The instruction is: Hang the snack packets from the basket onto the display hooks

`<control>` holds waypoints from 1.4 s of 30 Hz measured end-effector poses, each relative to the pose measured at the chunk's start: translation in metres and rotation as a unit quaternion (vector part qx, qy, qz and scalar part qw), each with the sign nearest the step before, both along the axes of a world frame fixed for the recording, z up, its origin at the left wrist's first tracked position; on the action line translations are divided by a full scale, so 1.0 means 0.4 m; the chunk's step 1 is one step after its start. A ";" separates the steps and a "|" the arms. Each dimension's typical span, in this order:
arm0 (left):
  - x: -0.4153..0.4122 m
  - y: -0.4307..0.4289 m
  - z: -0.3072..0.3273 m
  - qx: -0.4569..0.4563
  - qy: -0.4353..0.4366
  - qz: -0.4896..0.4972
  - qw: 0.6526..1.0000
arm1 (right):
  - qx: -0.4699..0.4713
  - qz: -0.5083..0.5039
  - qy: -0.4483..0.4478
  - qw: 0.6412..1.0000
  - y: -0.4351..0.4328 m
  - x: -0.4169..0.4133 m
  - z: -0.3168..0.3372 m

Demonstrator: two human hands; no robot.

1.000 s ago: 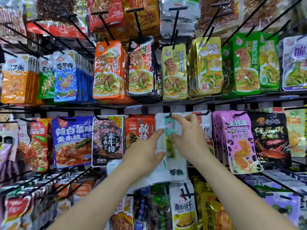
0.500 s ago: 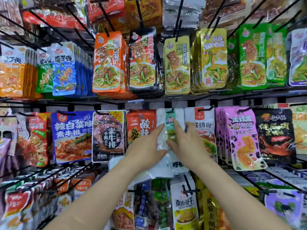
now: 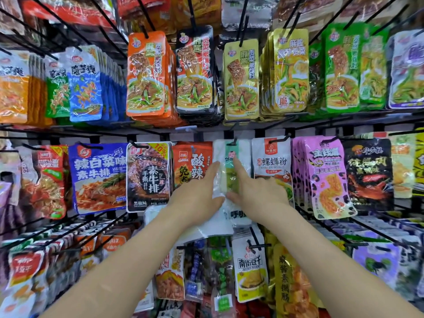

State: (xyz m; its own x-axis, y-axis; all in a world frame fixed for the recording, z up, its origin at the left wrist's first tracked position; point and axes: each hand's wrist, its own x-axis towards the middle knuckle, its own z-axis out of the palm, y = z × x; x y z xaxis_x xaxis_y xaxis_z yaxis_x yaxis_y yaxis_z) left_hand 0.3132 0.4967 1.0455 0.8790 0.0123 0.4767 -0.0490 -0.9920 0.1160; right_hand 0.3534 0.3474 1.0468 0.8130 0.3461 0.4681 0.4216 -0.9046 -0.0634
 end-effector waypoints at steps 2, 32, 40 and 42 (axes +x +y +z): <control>-0.010 -0.008 -0.007 0.017 0.019 -0.012 1.000 | 0.031 0.025 0.034 0.999 -0.003 -0.007 -0.004; -0.299 -0.024 -0.020 -0.453 -0.190 -0.237 0.838 | 0.412 0.243 -0.032 0.878 -0.062 -0.302 -0.002; -0.210 -0.062 0.052 -0.389 -0.267 -0.256 0.844 | 0.473 0.314 -0.038 0.823 -0.063 -0.225 0.033; -0.168 -0.063 0.082 -0.313 -0.292 -0.222 0.876 | 0.479 0.284 -0.072 0.827 -0.062 -0.186 0.053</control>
State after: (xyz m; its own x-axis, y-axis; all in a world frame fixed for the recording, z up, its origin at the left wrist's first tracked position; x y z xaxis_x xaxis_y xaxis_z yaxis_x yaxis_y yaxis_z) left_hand 0.2458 0.4717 1.0783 0.4718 0.1511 0.8686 -0.6458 -0.6116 0.4571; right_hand 0.2792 0.3228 1.0679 0.5582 0.0664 0.8270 0.8272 -0.1214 -0.5486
